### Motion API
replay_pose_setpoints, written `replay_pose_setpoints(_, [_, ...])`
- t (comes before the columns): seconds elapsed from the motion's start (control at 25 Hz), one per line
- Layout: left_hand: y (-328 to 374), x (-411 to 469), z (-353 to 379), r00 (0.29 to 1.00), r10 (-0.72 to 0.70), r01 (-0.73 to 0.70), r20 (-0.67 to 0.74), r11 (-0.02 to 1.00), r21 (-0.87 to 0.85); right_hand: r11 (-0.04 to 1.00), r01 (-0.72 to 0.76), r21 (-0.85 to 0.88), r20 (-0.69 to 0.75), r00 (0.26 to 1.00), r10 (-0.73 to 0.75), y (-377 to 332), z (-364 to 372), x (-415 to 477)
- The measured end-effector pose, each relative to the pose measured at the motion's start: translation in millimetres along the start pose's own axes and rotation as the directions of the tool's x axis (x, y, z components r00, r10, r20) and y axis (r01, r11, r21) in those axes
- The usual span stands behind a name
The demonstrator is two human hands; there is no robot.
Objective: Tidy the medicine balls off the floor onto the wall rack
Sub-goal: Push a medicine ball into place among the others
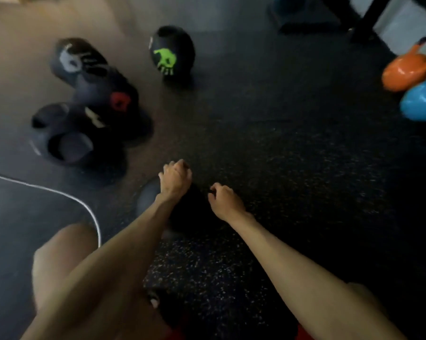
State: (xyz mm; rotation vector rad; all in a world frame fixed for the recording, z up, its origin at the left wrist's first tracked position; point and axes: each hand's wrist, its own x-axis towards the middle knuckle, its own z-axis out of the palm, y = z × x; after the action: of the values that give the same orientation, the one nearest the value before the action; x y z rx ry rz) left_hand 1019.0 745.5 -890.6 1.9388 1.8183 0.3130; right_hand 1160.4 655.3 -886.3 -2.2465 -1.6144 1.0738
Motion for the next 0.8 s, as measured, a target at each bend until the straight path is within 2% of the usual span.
replay_pose_setpoints(0.08, [-49,5,-12,0.995,-0.1,0.1,0.005,0.994,0.035,1.0,0.012,0.009,0.044,0.999,-0.012,-43,45,12])
replay_pose_setpoints(0.2, [-101,13,-15,0.949,-0.283,0.283,0.141,0.959,0.016,0.995,-0.096,-0.019,0.105,0.99,0.097,-79,91,24])
replay_pose_setpoints(0.36, [-121,26,-5,0.894,-0.32,0.389,0.313,0.903,-0.185,0.981,-0.185,0.065,0.104,0.979,0.178,-92,99,49])
replay_pose_setpoints(0.48, [-108,44,-7,0.888,-0.236,0.331,0.395,0.924,-0.19,0.941,-0.277,0.194,0.087,0.96,0.265,-89,83,75])
replay_pose_setpoints(0.6, [-106,59,-14,0.908,-0.104,0.243,0.406,0.92,-0.309,0.861,-0.382,0.334,0.033,0.918,0.395,-74,63,109])
replay_pose_setpoints(0.72, [-97,73,-9,0.933,-0.014,0.128,0.36,0.947,-0.295,0.775,-0.439,0.455,-0.003,0.869,0.495,-38,45,150])
replay_pose_setpoints(0.8, [-81,85,3,0.942,0.046,0.05,0.333,0.96,-0.275,0.727,-0.449,0.52,0.021,0.857,0.515,-12,29,173])
